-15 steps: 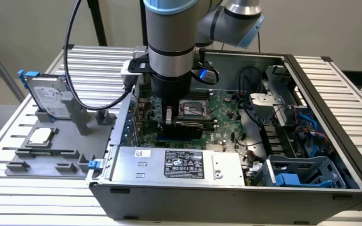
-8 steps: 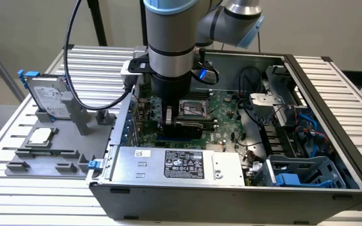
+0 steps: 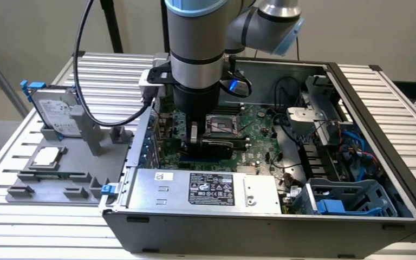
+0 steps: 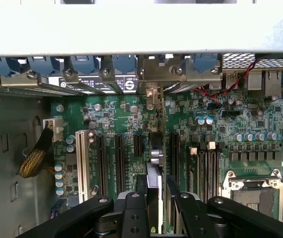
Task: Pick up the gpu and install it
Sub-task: 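Insert the gpu into the slot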
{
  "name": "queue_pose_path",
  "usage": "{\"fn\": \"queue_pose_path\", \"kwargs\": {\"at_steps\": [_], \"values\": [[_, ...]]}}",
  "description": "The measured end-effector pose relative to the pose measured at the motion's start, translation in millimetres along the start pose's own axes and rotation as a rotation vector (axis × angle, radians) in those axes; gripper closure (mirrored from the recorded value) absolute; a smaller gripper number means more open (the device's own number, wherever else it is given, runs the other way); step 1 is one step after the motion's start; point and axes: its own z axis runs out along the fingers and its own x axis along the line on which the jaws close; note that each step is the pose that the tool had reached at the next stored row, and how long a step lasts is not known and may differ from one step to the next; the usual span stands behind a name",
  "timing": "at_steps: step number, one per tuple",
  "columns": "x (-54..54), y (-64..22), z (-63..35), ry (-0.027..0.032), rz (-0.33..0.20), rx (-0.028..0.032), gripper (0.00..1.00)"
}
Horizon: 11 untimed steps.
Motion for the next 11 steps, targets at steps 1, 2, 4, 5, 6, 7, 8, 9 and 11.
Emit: {"fn": "queue_pose_path", "kwargs": {"at_steps": [1, 2, 4, 5, 6, 7, 8, 9, 11], "values": [[-0.2, -0.1, 0.3, -0.0006, 0.0, 0.0005, 1.0], [-0.3, -0.1, 0.1, -0.0006, 0.0, 0.0002, 1.0], [-0.3, 0.1, -0.1, 0.0, 0.0, -0.0001, 1.0], [-0.3, 0.1, -0.2, 0.0004, 0.0, -0.0002, 1.0], [-0.3, 0.1, -0.2, 0.0006, 0.0, -0.0002, 1.0], [-0.3, 0.1, -0.2, 0.0007, 0.0, -0.0002, 1.0], [-0.2, 0.1, -0.2, 0.0011, 0.0, -0.0002, 1.0], [-0.2, 0.2, -0.2, 0.0012, 0.0, -0.0002, 1.0], [-0.3, 0.1, -0.2, 0.0016, 0.0, -0.0001, 1.0]]}}
